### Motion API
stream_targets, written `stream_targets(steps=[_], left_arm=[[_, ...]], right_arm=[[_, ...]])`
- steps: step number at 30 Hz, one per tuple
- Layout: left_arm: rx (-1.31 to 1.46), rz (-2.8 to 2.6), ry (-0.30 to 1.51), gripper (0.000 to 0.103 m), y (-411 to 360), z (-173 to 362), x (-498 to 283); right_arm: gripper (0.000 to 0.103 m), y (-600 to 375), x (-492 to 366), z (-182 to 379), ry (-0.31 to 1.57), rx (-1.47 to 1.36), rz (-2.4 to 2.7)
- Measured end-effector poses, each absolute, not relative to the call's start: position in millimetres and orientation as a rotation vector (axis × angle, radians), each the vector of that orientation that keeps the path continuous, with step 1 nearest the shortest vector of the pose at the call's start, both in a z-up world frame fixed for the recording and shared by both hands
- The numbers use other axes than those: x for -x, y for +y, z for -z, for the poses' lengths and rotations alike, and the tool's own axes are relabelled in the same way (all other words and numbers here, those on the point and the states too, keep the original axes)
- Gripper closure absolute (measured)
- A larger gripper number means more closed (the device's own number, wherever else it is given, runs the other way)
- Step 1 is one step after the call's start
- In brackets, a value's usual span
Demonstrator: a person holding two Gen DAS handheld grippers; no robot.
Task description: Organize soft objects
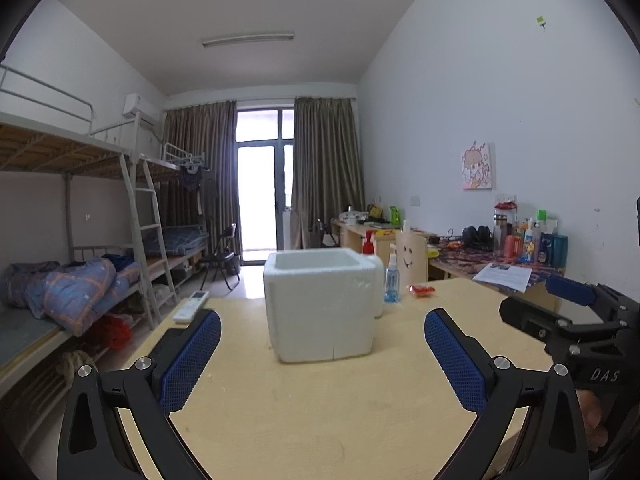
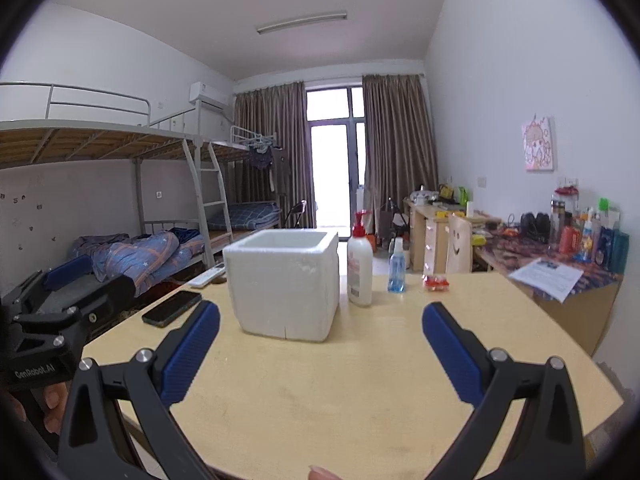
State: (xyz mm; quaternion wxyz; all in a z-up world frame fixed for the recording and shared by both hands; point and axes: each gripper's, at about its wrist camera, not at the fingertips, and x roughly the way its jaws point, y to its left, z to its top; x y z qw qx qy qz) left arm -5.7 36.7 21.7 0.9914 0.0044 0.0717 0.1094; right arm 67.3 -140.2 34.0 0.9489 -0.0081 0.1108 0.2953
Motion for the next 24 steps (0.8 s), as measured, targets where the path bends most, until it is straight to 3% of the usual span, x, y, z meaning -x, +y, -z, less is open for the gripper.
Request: stream_targets(steps=[24], left_arm=[[0.005,-0.190,0.181,0.001,36.6,-12.8,14.4]], right_arm=[[0.001,-143.0,-55.4,-15.7,0.248,0.016,-0.595]])
